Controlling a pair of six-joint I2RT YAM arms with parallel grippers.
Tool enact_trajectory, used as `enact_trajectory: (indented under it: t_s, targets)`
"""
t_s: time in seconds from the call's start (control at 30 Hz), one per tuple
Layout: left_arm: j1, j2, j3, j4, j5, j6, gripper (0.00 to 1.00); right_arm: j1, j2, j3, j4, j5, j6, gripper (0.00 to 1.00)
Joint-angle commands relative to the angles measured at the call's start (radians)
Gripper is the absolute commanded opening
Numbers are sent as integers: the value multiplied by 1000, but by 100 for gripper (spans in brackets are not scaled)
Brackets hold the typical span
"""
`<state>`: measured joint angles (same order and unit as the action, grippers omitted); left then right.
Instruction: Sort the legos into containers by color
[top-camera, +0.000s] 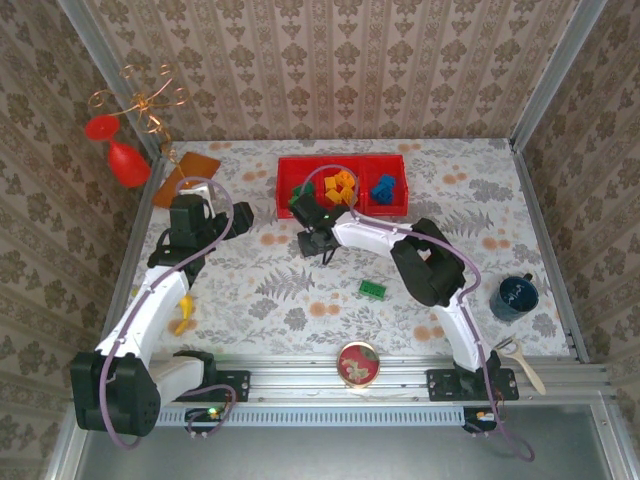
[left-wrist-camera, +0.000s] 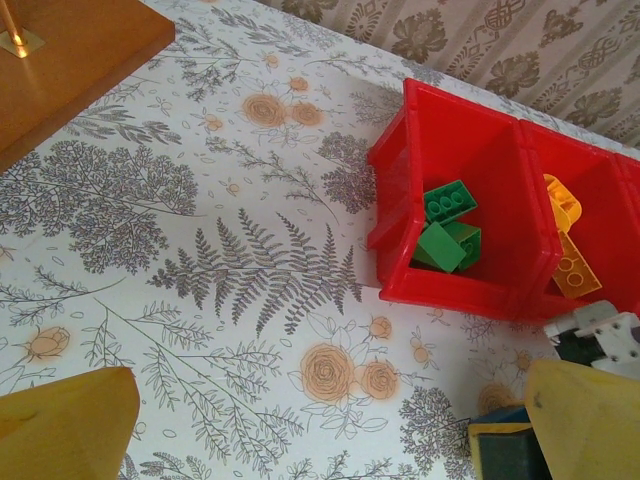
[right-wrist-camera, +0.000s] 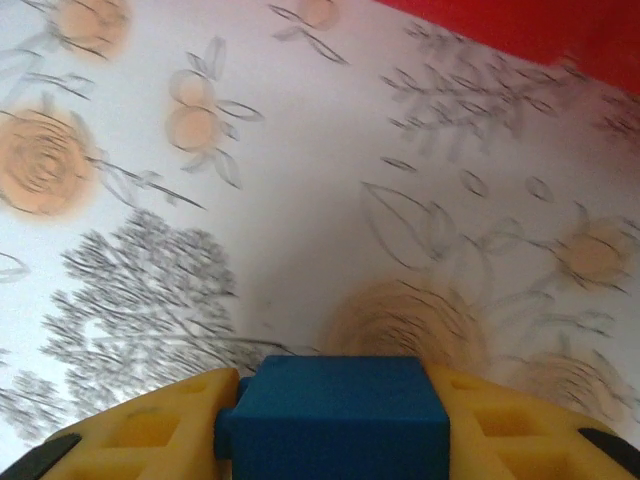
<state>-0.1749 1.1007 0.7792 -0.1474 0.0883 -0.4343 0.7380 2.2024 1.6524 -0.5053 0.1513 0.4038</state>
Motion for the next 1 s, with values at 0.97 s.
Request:
enact_trajectory:
  t_s: [0.97]
  targets:
    - [-338,87,55,138,-75,304,100,-410,-113,121,85,133,-150,33]
